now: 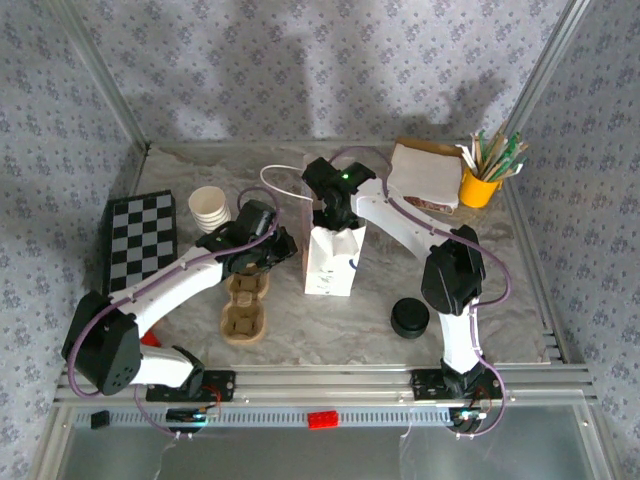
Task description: Pack the takeout coffee
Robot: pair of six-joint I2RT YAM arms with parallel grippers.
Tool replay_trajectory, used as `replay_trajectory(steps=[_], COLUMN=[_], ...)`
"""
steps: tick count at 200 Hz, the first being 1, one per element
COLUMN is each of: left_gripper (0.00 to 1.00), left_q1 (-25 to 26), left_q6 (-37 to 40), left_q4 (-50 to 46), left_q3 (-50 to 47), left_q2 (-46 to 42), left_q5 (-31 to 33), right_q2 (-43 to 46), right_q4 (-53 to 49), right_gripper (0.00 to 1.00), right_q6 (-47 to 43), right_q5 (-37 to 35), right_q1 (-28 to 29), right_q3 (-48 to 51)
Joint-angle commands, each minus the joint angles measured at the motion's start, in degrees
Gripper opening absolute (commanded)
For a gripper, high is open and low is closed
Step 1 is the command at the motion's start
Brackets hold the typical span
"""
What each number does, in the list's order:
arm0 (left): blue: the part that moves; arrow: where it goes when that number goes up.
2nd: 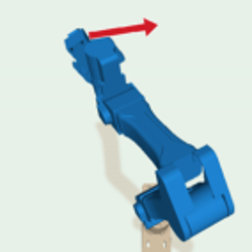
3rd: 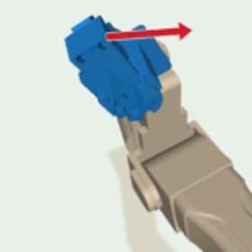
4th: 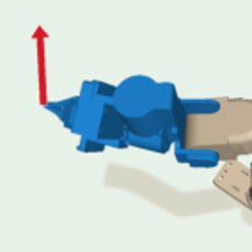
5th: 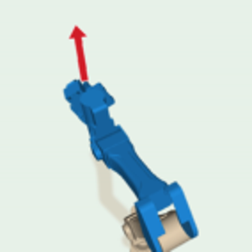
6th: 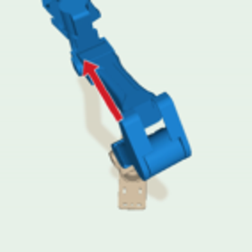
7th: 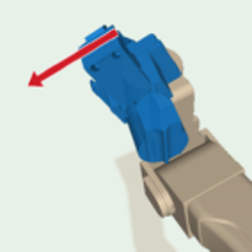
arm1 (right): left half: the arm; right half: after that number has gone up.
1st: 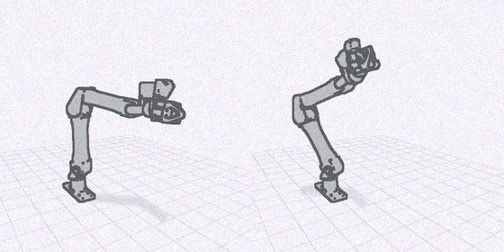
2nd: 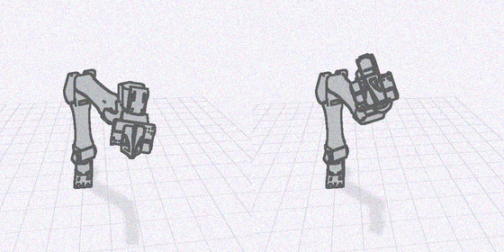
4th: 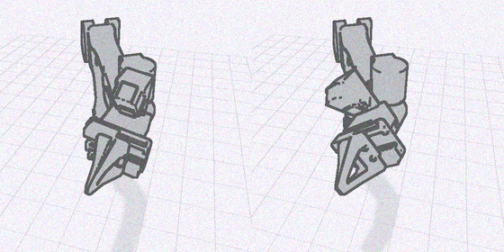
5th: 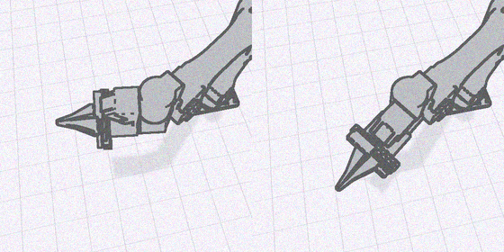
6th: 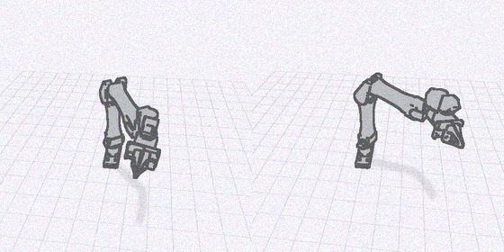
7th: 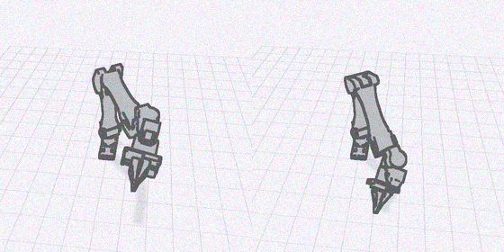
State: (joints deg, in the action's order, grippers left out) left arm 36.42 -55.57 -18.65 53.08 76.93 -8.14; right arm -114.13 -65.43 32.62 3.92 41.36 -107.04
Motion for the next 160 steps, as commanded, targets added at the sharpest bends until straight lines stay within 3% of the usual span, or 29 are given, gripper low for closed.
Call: replay_trajectory(steps=[1, 160], left_gripper=[0.11, 0.11], left_q1=[0.2, 0.2], left_q6=[0.4, 0.3], left_q4=[-1.0, -0.9], left_q3=[1.0, 1.3], left_q2=[-1.4, -1.3], left_q5=[0.6, 0.5], right_q2=[-3.1, -1.8], right_q4=[-1.1, -4.7], right_gripper=[0.70, 0.85], right_q6=[1.2, 1.0], right_q5=[0.5, -1.9], right_q1=[-0.2, 0.2], right_q3=[2.6, -2.2])
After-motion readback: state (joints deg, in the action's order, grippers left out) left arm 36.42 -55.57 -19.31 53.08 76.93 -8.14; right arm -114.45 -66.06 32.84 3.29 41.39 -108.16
